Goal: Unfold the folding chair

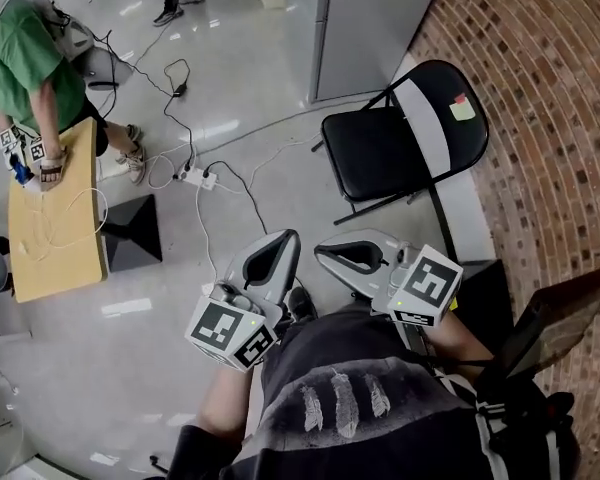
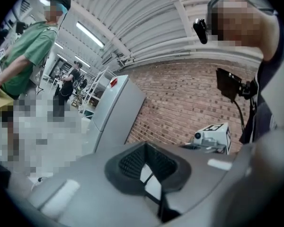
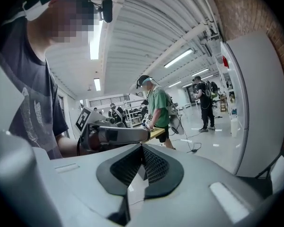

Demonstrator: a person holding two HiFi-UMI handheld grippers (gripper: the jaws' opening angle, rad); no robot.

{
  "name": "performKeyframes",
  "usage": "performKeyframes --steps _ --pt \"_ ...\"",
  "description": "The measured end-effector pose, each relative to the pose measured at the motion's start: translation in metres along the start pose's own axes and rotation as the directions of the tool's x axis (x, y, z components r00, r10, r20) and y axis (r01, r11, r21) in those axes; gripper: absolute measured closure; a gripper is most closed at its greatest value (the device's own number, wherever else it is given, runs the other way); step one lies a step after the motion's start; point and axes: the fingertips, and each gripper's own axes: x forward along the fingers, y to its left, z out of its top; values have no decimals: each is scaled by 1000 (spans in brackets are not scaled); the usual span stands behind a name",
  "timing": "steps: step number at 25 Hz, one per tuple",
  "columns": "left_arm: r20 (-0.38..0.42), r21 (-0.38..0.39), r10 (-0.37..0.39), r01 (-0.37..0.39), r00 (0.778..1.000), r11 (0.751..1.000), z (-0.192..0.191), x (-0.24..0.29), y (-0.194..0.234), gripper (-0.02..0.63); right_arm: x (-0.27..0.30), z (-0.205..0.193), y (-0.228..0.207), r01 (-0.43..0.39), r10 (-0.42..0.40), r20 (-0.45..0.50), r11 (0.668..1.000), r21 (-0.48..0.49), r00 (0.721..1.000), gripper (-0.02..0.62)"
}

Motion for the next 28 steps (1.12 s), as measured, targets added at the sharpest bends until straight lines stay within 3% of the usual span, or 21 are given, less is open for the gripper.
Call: performKeyframes --steps 9,15,22,28 --pt "8 28 10 -11 1000 1000 4 -15 18 606 11 15 0 42 -43 45 999 17 998 594" --pt "-3 65 -6 7 1000 998 9 0 1 606 -13 14 -12 84 -86 59 996 30 995 594" --pt "-53 29 -16 18 998 999 -1 10 -17 606 -34 15 -28 137 -138 73 990 14 988 594" --pt "-61 70 -17 21 998 997 3 23 -33 606 -57 18 -36 154 -156 118 988 27 981 594"
